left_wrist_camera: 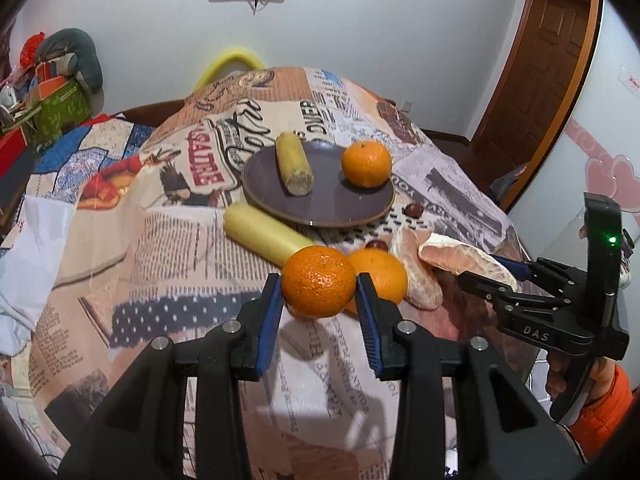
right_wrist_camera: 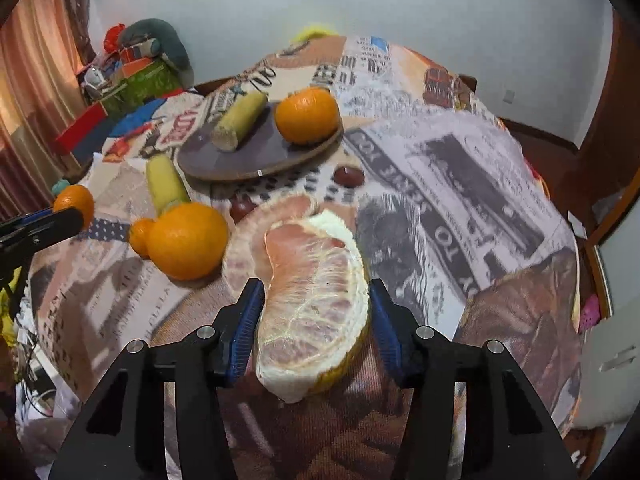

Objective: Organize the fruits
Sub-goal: 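Grasp a small mandarin with the left tool while the right tool grasps a pomelo segment, then place the mandarin on the plate with the left tool while the right tool places the pomelo segment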

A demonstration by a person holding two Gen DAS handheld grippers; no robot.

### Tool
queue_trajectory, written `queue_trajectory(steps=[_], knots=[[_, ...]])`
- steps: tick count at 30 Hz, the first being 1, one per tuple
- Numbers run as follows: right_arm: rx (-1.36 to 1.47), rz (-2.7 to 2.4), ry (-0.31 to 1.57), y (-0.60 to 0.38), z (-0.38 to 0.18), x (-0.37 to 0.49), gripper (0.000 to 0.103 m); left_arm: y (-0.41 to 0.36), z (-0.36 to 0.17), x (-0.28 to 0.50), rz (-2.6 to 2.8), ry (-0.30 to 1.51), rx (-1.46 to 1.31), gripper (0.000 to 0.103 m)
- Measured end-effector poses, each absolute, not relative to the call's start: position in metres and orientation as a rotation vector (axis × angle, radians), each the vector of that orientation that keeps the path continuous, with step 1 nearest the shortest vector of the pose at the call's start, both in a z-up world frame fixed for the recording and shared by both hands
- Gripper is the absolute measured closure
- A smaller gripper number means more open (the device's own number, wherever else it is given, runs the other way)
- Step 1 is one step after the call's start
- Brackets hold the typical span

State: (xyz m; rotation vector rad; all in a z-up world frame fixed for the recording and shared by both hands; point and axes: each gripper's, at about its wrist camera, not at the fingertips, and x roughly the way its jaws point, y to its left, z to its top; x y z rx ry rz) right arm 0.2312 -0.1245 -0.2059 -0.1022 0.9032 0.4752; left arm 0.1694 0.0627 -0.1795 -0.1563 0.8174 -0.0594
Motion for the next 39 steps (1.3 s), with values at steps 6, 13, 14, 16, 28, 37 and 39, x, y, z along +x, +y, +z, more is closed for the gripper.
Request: queue_trajectory(steps=[6, 13, 14, 16, 28, 37, 39], knots=[[-0.091, 0.501, 0.841, -0.119, -0.185, 0.238, 0.054, 0.067, -0.169, 0.181, -0.055, 0.786, -0.159, 0.066], [-0.081, 0.523, 0.779, -0.110, -0.166, 0.254, 0.054, 0.075, -0.162, 0.201, -0.041, 0.762, -0.165, 0.066], [-0.081, 0.527, 0.772, -0.108, -0.164, 0.257, 0.054, 0.077, -0.161, 0.205, -0.040, 0.759, -0.164, 0.066], [-0.077, 0.534, 0.761, -0.105, -0.161, 0.263, 0.054, 0.079, -0.160, 0.211, -0.035, 0.754, -0.162, 0.066], [-0.065, 0.581, 0.704, -0.079, -0.146, 0.299, 0.054, 0.089, -0.161, 0.256, -0.025, 0.736, -0.136, 0.066], [-0.084, 0.604, 0.677, -0.058, -0.144, 0.327, 0.054, 0.095, -0.169, 0.292, -0.027, 0.738, -0.116, 0.066], [-0.090, 0.608, 0.676, -0.054, -0.146, 0.335, 0.054, 0.097, -0.172, 0.301, -0.024, 0.743, -0.114, 0.066]])
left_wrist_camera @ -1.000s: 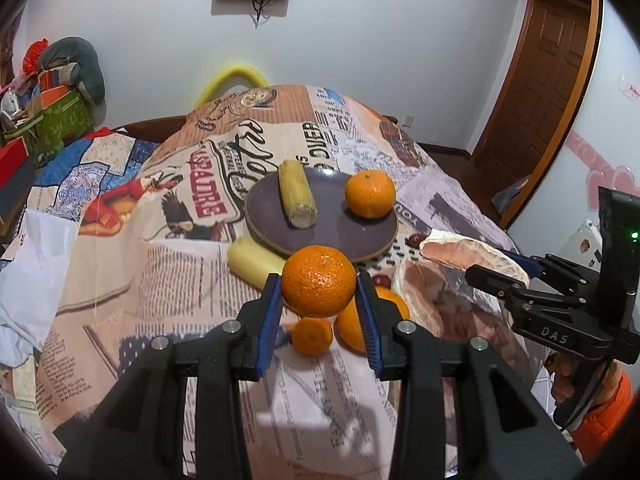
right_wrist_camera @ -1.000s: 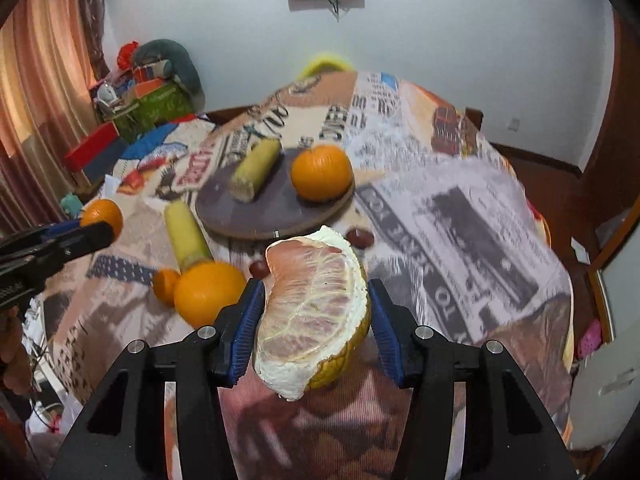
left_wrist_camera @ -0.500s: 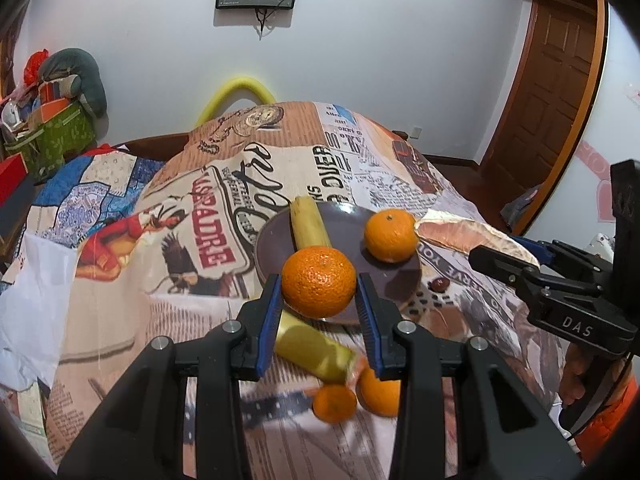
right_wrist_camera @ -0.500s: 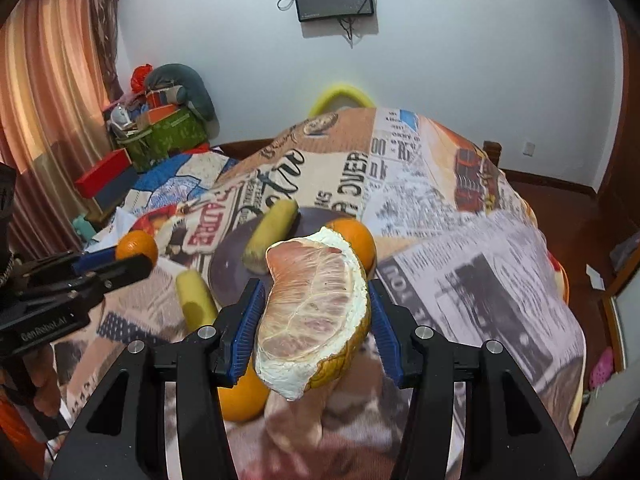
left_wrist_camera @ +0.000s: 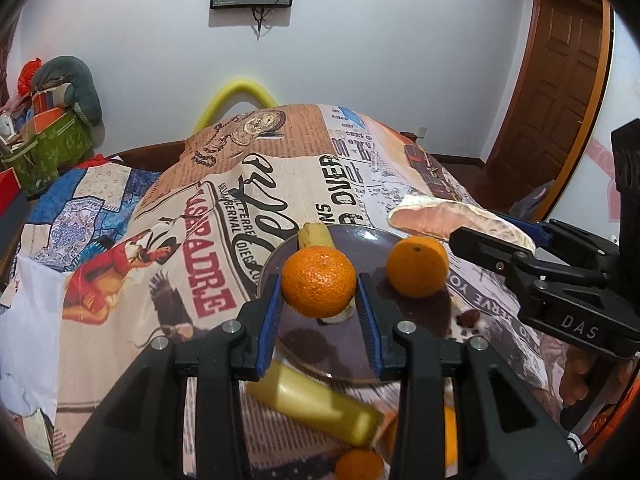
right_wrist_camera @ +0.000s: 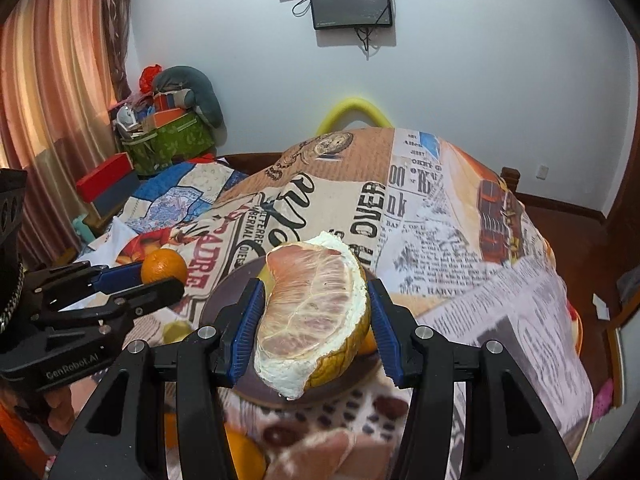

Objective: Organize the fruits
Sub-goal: 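Place the mandarin on the plate with the left tool while the right tool places the pomelo segment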

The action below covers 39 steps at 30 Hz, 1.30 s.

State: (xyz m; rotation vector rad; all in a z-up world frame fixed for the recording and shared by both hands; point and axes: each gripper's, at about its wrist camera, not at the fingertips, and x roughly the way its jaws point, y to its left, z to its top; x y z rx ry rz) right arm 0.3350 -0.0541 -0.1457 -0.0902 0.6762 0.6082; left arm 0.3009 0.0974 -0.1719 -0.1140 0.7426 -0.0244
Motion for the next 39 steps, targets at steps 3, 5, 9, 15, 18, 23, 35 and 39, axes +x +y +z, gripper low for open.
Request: queue_trajectory(steps=[3, 5, 9, 15, 18, 23, 35, 39], knots=[[-0.099, 0.614, 0.680, -0.048, -0.149, 0.345, 0.055, 0.102, -0.177, 0.313, -0.026, 0.755, -0.117, 0.066], [-0.104, 0.620, 0.690, -0.043, -0.152, 0.352, 0.055, 0.106, -0.181, 0.319, -0.022, 0.763, -0.127, 0.066], [-0.123, 0.632, 0.714, -0.031, -0.160, 0.367, 0.056, 0.117, -0.192, 0.332, -0.017, 0.790, -0.156, 0.066], [-0.155, 0.649, 0.750, -0.018, -0.169, 0.378, 0.056, 0.124, -0.212, 0.350, -0.033, 0.862, -0.157, 0.066], [-0.129, 0.666, 0.793, -0.017, -0.174, 0.384, 0.056, 0.122, -0.221, 0.354, -0.040, 0.892, -0.150, 0.066], [-0.152, 0.674, 0.801, -0.019, -0.177, 0.377, 0.056, 0.119, -0.228, 0.355, -0.041, 0.907, -0.136, 0.066], [-0.223, 0.711, 0.821, -0.021, -0.185, 0.355, 0.056, 0.121, -0.231, 0.354, -0.032, 0.940, -0.159, 0.062], [-0.234, 0.705, 0.809, -0.024, -0.181, 0.349, 0.056, 0.120, -0.230, 0.350, -0.027, 0.943, -0.153, 0.062]])
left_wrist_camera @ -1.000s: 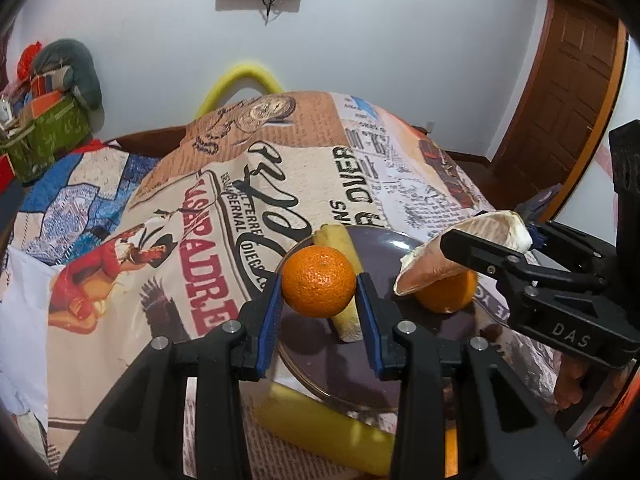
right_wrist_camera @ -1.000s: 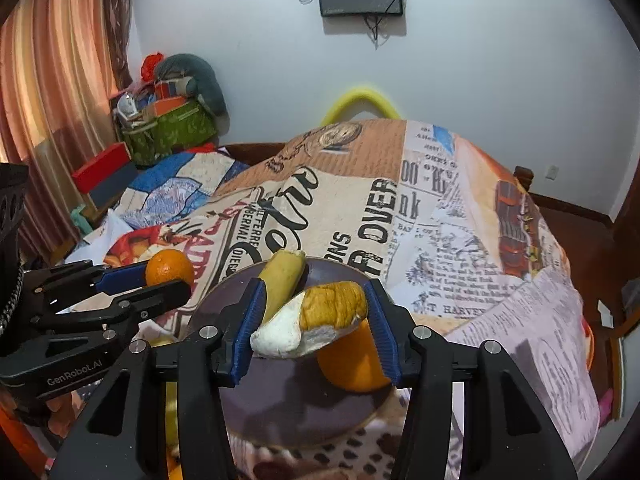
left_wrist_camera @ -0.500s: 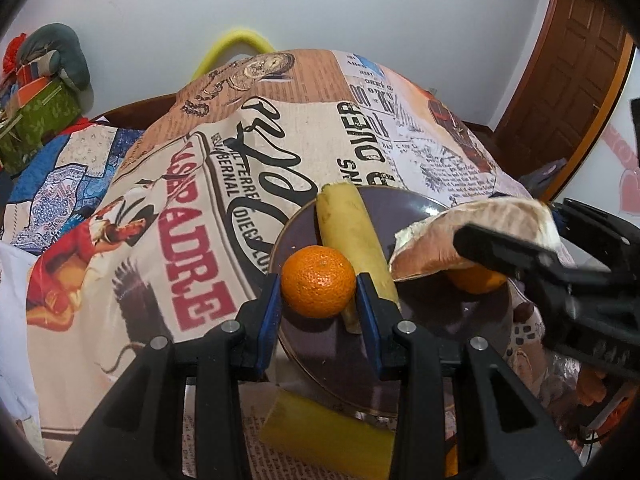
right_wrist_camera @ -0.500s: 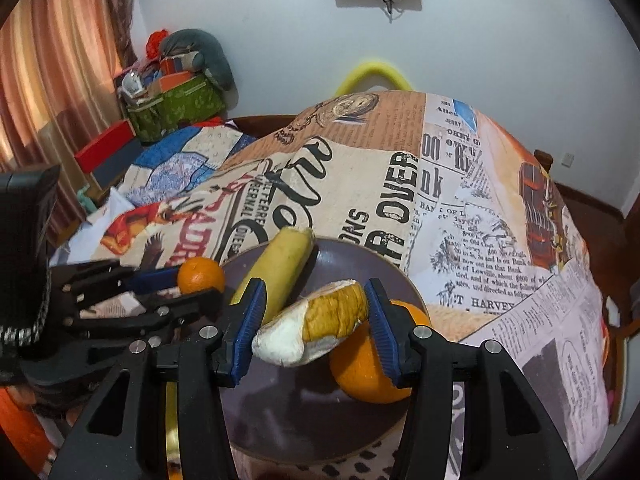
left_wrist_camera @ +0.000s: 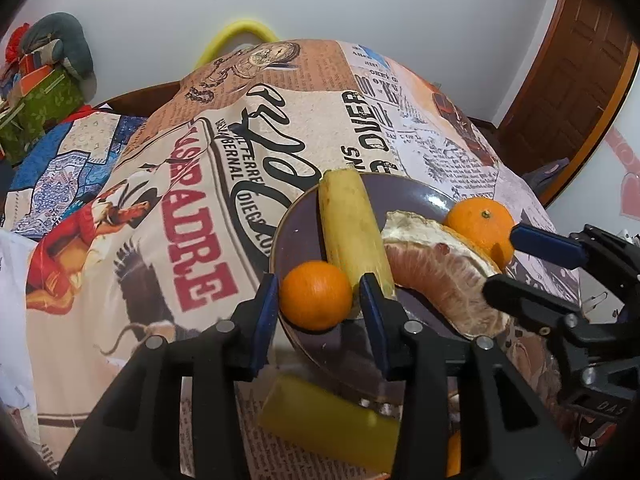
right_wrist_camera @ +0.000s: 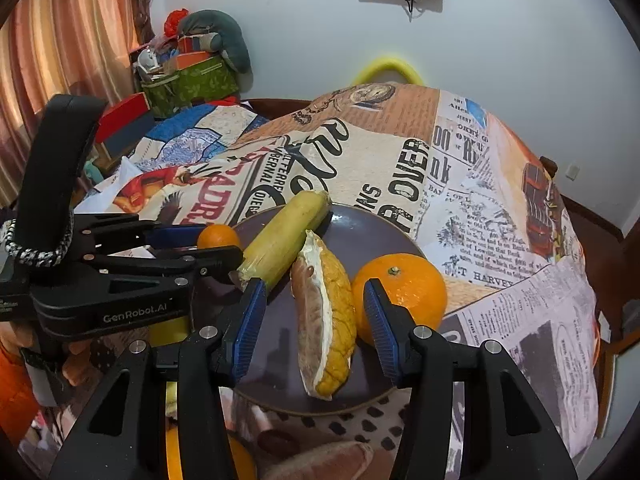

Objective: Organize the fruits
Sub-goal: 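Place the mandarin on the plate with the left tool while the right tool places the pomelo segment, then grasp another large orange with the right tool while the left tool grasps a small mandarin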

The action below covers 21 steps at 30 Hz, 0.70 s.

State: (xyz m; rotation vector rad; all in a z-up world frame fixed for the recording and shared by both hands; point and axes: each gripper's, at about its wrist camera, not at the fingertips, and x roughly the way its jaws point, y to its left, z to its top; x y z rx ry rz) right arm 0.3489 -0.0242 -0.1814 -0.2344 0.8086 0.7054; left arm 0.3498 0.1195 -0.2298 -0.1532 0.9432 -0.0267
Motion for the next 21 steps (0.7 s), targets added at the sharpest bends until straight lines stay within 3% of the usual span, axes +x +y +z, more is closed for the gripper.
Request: queue_trajectory(steps=[5, 8, 18, 21], knots=[[-0.224, 0.686, 0.788, -0.035, -0.171, 0.342, 0.056, 0.114, -0.215, 0.334, -0.027, 0.917, -0.139, 0.061], [-0.210, 0.669, 0.780, -0.044, -0.164, 0.336, 0.055, 0.110, -0.202, 0.322, -0.025, 0.894, -0.128, 0.055], [-0.147, 0.673, 0.793, -0.063, -0.150, 0.307, 0.055, 0.096, -0.158, 0.266, -0.023, 0.820, -0.113, 0.054], [-0.139, 0.664, 0.784, -0.067, -0.149, 0.296, 0.049, 0.092, -0.152, 0.251, -0.021, 0.815, -0.106, 0.054]])
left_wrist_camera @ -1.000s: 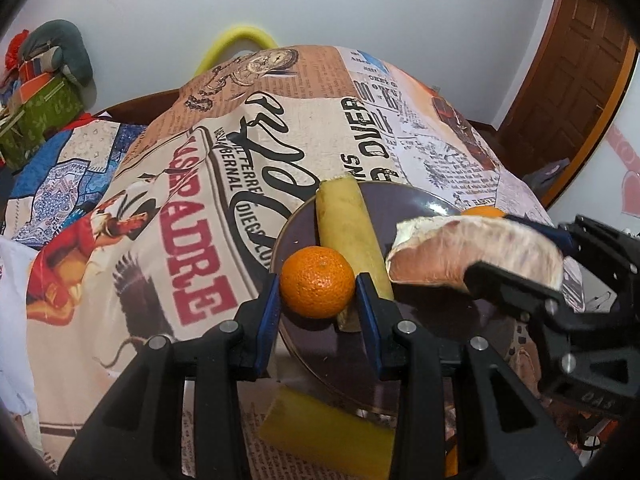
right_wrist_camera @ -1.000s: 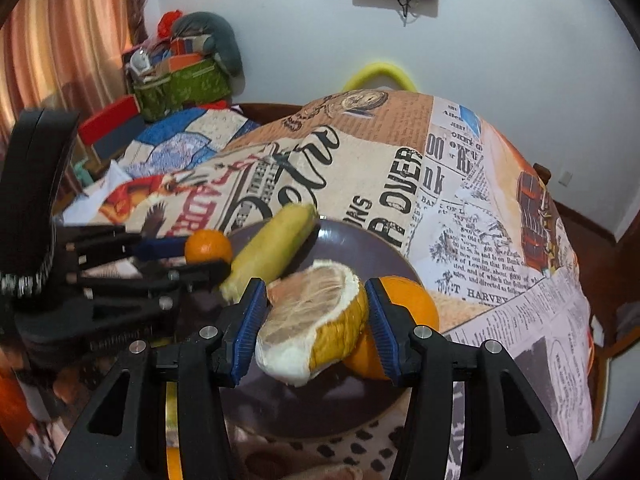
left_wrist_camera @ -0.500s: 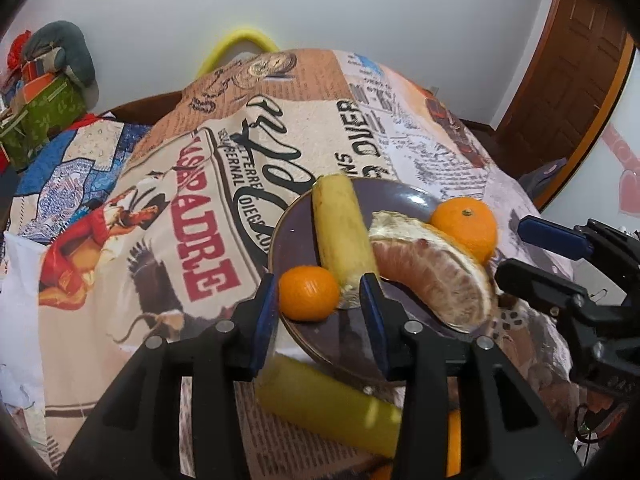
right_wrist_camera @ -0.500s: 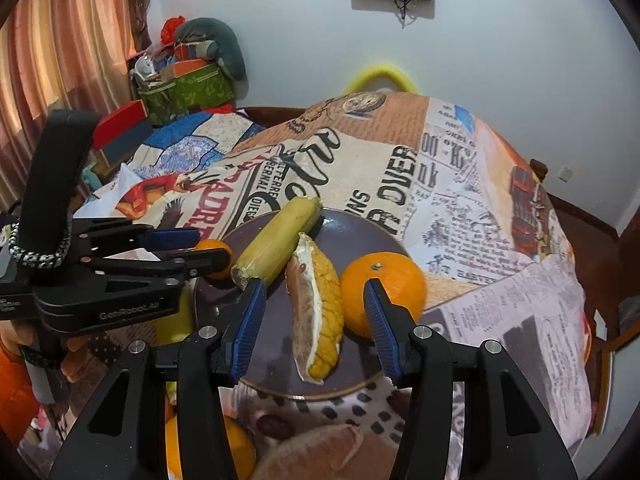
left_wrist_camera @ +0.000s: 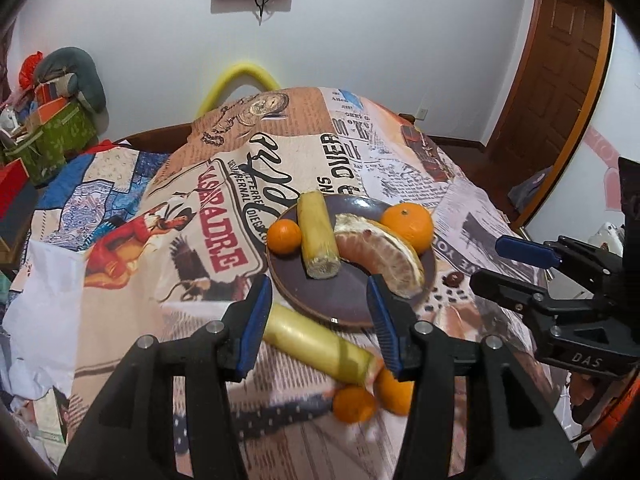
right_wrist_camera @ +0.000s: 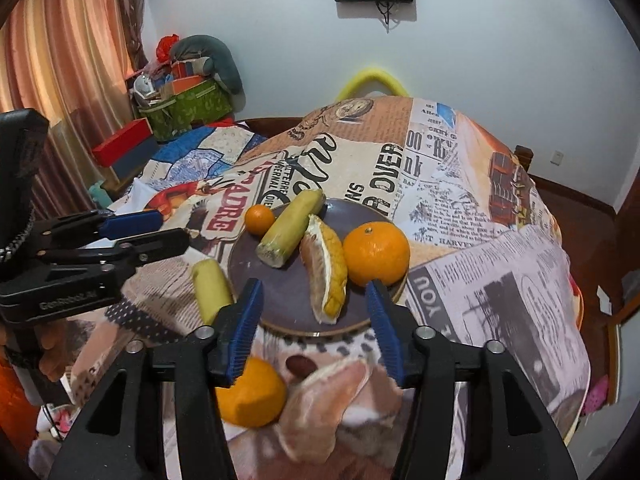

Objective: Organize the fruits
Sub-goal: 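Grasp another large orange with the right tool while the left tool grasps a small mandarin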

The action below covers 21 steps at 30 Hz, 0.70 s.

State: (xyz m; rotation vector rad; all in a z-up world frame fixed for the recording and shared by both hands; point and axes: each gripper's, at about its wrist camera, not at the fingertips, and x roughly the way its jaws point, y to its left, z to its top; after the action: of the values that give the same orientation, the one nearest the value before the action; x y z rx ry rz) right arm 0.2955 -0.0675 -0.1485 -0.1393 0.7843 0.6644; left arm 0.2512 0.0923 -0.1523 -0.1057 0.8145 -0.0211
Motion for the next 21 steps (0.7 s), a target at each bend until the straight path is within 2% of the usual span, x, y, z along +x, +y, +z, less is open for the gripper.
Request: queue_trajectory(steps=[11, 21], knots=[[-0.142, 0.670, 0.835, -0.075, -0.172, 0.261, 0.048, 0.086, -0.160, 0.206, -0.015, 0.838, -0.110, 0.054], [-0.156, 0.712, 0.928, -0.058, -0.208, 0.246, 0.048, 0.091, -0.189, 0.189, -0.005, 0.903, -0.122, 0.054]])
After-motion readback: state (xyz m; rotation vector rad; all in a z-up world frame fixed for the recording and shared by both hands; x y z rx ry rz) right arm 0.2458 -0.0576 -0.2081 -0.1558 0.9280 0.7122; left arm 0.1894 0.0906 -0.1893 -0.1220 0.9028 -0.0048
